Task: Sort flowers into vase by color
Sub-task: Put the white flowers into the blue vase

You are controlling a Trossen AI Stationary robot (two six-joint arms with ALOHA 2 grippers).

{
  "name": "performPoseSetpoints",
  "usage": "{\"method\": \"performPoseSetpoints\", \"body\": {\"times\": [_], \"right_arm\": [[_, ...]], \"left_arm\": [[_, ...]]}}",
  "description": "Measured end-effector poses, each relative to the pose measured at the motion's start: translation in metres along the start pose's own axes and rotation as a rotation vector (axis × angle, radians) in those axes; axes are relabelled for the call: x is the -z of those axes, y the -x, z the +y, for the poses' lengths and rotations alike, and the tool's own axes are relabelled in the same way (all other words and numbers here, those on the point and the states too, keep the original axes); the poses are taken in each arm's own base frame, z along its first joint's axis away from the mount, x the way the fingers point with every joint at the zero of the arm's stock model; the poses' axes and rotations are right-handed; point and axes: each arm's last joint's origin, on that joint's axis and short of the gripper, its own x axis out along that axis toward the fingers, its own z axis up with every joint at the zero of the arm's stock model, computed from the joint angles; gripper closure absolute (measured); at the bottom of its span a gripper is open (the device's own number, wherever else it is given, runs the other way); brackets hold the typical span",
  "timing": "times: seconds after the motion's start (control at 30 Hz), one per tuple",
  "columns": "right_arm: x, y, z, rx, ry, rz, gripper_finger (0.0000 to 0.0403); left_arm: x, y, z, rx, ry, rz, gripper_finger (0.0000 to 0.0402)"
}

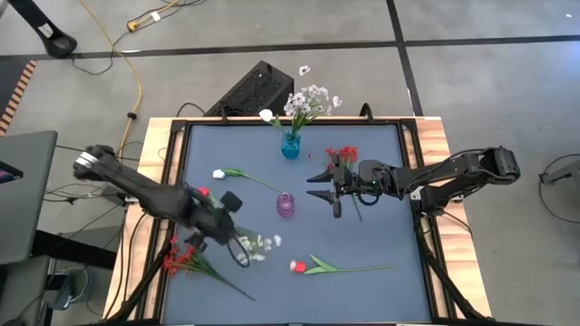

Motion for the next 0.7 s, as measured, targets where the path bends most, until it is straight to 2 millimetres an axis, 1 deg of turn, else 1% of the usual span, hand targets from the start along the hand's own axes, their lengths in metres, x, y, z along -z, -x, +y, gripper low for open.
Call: {"method": "performPoseSetpoints", "body": {"times": [0.1,0.17,0.23,0.33,0.4,0.5,0.53,0.6,0.7], "right_arm": [[0.0,0.0,0.0,0.0,-0.004,0.001,0.021],[0.0,0.0,0.0,0.0,-0.004,0.001,0.021],[0.0,0.0,0.0,0.0,-0.003,0.002,0.021],[0.0,0.0,0.0,0.0,-0.003,0.002,0.021],[0.0,0.0,0.0,-0.001,-0.003,0.002,0.021],[0.001,0.0,0.0,-0.001,-0.003,0.005,0.021],[0.001,0.0,0.0,0.0,-0.003,0.006,0.021],[0.001,0.0,0.0,0.0,-0.002,0.008,0.021],[0.001,0.0,0.0,0.0,0.006,0.012,0.021]], "left_arm": [[0.001,0.03,0.013,-0.119,0.035,-0.245,0.0401],[0.005,0.046,0.022,-0.21,0.05,-0.411,0.0401],[0.01,0.056,0.031,-0.324,0.058,-0.575,0.0401],[0.021,0.061,0.043,-0.52,0.081,-0.792,0.0401],[0.03,0.058,0.052,-0.646,0.114,-0.928,0.0401],[0.047,0.045,0.062,-0.817,0.169,-1.095,0.0401],[0.054,0.038,0.065,-0.86,0.189,-1.137,0.0401],[0.067,0.022,0.072,-0.918,0.234,-1.192,0.0401],[0.083,-0.001,0.084,-0.929,0.287,-1.223,0.0401]]}}
